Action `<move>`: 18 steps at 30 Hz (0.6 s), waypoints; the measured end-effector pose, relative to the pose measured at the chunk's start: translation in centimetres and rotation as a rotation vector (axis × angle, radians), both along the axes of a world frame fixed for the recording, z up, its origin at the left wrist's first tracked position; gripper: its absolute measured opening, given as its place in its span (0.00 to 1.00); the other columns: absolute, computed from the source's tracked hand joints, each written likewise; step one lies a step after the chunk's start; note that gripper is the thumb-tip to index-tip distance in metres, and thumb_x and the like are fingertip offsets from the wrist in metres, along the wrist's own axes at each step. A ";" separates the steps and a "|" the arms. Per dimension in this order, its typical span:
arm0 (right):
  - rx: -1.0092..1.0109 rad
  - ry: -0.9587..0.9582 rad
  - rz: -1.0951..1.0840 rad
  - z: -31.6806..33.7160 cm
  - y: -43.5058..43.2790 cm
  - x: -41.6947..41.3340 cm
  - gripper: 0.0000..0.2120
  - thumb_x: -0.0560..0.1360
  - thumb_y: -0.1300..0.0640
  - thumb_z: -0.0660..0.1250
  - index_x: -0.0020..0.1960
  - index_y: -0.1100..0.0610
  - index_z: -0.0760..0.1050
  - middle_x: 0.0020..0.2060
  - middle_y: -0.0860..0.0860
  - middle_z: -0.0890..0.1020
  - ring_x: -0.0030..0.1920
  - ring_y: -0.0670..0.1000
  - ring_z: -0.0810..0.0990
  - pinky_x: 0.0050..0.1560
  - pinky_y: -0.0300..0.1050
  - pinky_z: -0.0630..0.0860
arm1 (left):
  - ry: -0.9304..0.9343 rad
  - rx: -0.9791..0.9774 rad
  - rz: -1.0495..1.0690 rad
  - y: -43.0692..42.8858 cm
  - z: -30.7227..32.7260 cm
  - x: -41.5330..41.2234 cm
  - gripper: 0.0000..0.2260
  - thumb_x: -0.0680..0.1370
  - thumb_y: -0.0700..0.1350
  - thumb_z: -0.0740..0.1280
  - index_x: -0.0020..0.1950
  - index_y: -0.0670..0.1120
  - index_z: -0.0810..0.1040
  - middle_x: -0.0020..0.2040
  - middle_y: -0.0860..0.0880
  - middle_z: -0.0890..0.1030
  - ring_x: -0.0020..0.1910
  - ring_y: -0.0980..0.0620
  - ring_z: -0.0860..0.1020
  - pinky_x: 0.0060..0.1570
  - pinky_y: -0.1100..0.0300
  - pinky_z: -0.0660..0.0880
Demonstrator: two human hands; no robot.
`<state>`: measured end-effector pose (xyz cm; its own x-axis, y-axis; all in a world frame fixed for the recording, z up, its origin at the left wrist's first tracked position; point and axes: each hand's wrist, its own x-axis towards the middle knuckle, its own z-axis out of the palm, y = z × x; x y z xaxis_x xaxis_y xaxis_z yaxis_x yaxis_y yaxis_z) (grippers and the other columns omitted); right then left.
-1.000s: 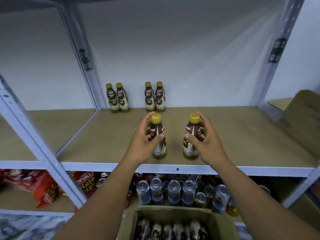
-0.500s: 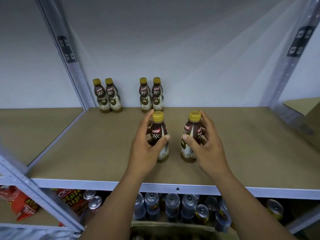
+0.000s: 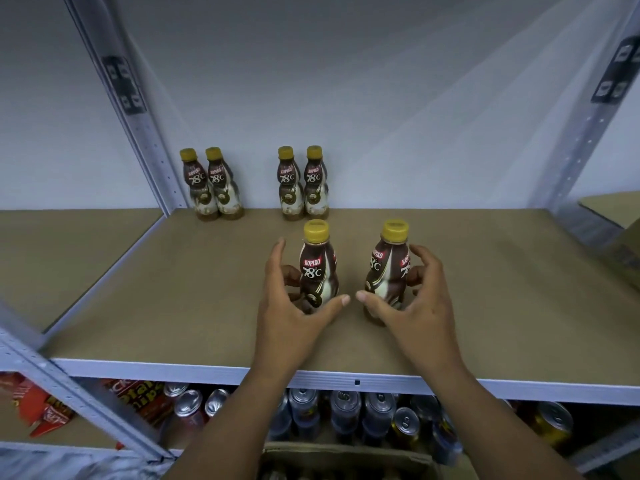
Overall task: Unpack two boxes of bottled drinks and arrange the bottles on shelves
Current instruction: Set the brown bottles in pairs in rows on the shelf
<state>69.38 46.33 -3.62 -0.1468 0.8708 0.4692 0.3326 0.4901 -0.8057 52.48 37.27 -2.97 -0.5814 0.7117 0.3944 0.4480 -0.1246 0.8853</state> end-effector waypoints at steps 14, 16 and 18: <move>-0.004 -0.016 0.006 -0.4 0.2 0.0 0.40 0.65 0.48 0.81 0.71 0.41 0.63 0.58 0.46 0.78 0.54 0.48 0.79 0.55 0.47 0.77 | -0.036 -0.001 -0.058 0.9 -0.7 -0.5 0.48 0.71 0.41 0.79 0.81 0.61 0.53 0.58 0.57 0.80 0.52 0.62 0.82 0.49 0.72 0.75; 0.011 -0.030 -0.003 -0.4 0.0 -0.1 0.41 0.65 0.50 0.81 0.70 0.40 0.62 0.57 0.45 0.79 0.53 0.48 0.80 0.53 0.45 0.77 | -0.037 -0.004 -0.071 0.9 -0.8 -0.5 0.47 0.72 0.40 0.78 0.79 0.63 0.53 0.59 0.56 0.81 0.53 0.63 0.82 0.49 0.73 0.74; 0.008 -0.055 -0.001 -0.3 -0.1 -0.1 0.42 0.64 0.51 0.81 0.71 0.41 0.61 0.55 0.45 0.79 0.51 0.48 0.80 0.51 0.45 0.77 | -0.044 -0.012 -0.081 0.9 -0.9 -0.5 0.46 0.72 0.39 0.77 0.79 0.64 0.53 0.60 0.55 0.81 0.54 0.63 0.81 0.49 0.74 0.74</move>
